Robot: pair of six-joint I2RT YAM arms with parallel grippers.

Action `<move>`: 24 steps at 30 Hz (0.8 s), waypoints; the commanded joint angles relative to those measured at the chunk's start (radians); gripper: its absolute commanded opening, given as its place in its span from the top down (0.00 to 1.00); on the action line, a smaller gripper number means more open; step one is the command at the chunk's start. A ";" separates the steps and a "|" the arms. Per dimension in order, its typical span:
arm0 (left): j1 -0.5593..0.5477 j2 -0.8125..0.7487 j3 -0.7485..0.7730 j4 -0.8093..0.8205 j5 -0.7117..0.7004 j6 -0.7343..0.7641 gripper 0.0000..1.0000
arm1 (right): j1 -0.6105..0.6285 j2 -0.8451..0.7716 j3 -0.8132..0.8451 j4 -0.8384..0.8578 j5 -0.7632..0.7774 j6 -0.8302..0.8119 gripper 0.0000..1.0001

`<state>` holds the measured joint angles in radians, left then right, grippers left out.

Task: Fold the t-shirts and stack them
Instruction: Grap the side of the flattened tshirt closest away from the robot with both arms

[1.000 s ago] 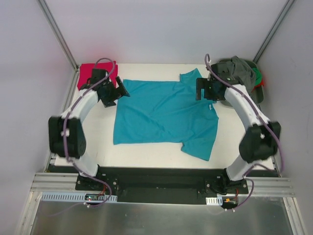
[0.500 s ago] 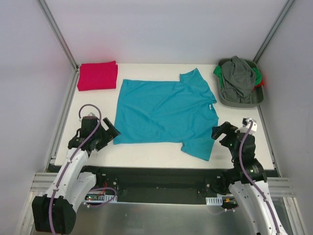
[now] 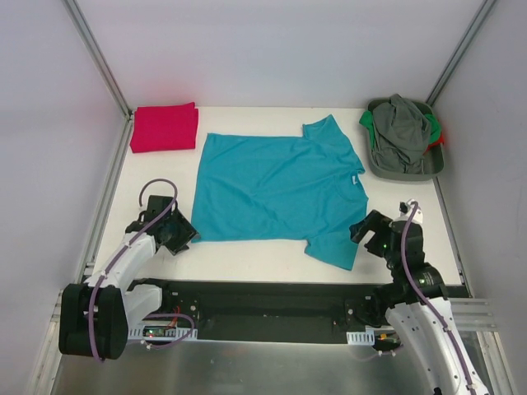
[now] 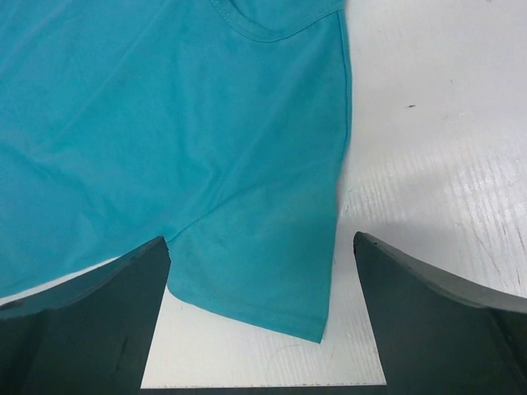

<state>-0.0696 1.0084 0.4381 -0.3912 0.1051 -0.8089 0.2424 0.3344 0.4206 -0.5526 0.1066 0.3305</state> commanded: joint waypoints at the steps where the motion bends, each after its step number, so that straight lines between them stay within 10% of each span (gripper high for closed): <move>1: 0.011 0.032 0.021 0.018 -0.001 -0.013 0.50 | 0.000 -0.008 -0.002 -0.010 0.001 0.042 0.04; 12: 0.011 0.085 0.001 0.074 -0.013 -0.032 0.59 | 0.000 -0.057 -0.026 -0.073 0.030 0.076 0.04; 17: 0.011 0.156 0.010 0.106 0.025 -0.012 0.72 | 0.000 -0.093 -0.065 -0.070 0.030 0.099 0.04; 20: 0.011 0.179 0.007 0.132 0.057 0.011 0.98 | 0.000 -0.100 -0.071 -0.082 0.048 0.097 0.04; 24: 0.011 0.162 -0.009 0.144 0.042 0.020 1.00 | 0.003 -0.057 -0.048 -0.116 -0.002 0.052 0.04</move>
<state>-0.0635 1.1667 0.4557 -0.2306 0.1604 -0.8200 0.2424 0.2466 0.3485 -0.6365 0.1265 0.4068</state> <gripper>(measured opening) 0.009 0.960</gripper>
